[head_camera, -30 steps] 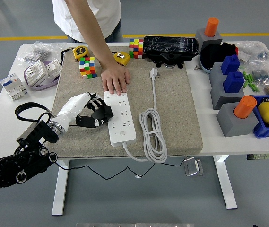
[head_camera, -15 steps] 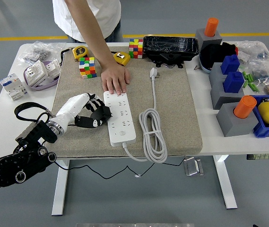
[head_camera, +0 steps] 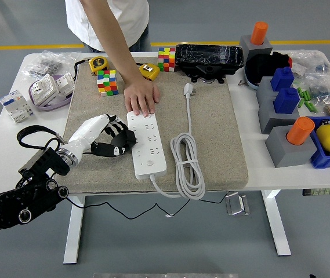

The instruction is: Put the plug near the board,insert it into the board,press the button,pull the plug out

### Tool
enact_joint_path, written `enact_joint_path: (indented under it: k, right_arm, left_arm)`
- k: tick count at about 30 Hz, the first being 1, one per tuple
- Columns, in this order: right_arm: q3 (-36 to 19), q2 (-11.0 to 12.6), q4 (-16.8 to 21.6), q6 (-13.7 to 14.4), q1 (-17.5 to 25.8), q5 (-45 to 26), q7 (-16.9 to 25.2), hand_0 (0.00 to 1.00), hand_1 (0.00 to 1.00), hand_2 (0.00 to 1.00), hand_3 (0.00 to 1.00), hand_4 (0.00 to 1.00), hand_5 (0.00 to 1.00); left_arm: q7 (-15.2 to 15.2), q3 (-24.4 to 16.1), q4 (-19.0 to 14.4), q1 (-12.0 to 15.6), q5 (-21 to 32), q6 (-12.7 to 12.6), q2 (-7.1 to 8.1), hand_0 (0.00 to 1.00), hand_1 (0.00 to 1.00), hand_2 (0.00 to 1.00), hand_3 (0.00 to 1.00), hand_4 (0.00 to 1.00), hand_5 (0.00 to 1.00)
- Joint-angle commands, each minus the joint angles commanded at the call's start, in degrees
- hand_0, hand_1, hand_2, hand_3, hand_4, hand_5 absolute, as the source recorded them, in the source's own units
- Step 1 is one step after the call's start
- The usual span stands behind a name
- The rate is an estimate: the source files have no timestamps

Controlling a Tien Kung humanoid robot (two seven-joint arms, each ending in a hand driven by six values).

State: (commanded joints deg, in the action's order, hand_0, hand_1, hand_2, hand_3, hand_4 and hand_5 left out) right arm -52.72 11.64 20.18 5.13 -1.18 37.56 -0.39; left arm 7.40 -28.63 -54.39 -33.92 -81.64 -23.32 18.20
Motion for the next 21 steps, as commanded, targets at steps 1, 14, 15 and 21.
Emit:
enact_joint_path:
  k: [1,14,15,21]
  right_arm:
    - [0.0,0.0,0.0,0.0,0.0,0.0,0.0,0.613,0.645,0.659,0.556,0.95,0.496]
    - [-0.1,0.0,0.0,-0.1,0.0,0.0,0.0,0.613,0.645,0.659,0.557,0.951,0.496]
    - [0.0,0.0,0.0,-0.1,0.0,0.0,0.0,0.613,0.645,0.659,0.556,0.952,0.496]
    - [-0.1,0.1,0.0,-0.1,0.1,0.1,0.0,0.613,0.645,0.659,0.557,0.952,0.496]
  left_arm:
    - [0.0,0.0,0.0,0.0,-0.2,0.0,0.0,0.654,0.589,0.578,0.583,0.97,0.128]
    - [2.1,-0.4,-0.1,0.3,0.9,-1.4,-0.02,0.703,0.67,0.684,0.716,0.998,0.316]
    - [2.5,-0.7,-0.3,0.4,1.1,-1.5,0.0,0.706,0.675,0.69,0.724,0.998,0.352]
    - [4.5,-4.1,-4.8,2.7,3.0,-4.2,0.57,0.698,0.672,0.696,0.73,0.998,0.558]
